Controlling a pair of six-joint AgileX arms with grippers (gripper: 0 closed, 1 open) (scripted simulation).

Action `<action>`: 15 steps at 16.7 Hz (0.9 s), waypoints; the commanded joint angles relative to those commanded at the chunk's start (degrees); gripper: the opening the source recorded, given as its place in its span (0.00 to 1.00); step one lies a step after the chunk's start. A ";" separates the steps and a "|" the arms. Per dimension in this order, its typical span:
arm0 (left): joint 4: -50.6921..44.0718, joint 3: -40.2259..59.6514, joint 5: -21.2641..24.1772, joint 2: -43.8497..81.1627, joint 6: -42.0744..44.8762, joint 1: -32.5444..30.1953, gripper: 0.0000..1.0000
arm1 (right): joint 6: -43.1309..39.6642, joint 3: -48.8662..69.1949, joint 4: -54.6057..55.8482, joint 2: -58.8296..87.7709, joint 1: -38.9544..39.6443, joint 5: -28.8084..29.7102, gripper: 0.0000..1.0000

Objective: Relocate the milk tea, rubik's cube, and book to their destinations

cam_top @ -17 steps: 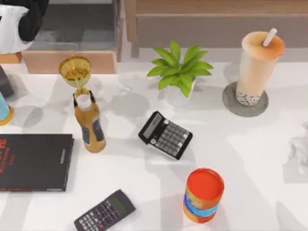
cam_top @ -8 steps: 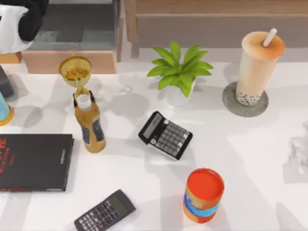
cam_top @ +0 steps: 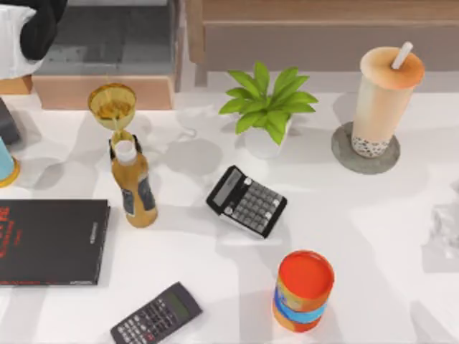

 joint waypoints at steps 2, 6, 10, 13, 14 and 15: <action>0.07 0.22 -0.01 0.24 0.08 0.16 0.00 | 0.00 0.00 0.00 0.00 0.00 0.00 1.00; -0.24 -0.37 -0.63 -1.30 1.73 -0.37 0.00 | 0.00 0.00 0.00 0.00 0.00 0.00 1.00; -0.40 -1.93 -1.14 -9.15 8.10 -0.73 0.00 | 0.00 0.00 0.00 0.00 0.00 0.00 1.00; 0.98 -7.08 -1.08 -18.13 16.18 -0.16 0.00 | 0.00 0.00 0.00 0.00 0.00 0.00 1.00; 1.61 -9.95 -0.95 -21.51 19.43 -0.07 0.00 | 0.00 0.00 0.00 0.00 0.00 0.00 1.00; 2.28 -13.37 -0.75 -25.08 22.86 -0.05 0.00 | 0.00 0.00 0.00 0.00 0.00 0.00 1.00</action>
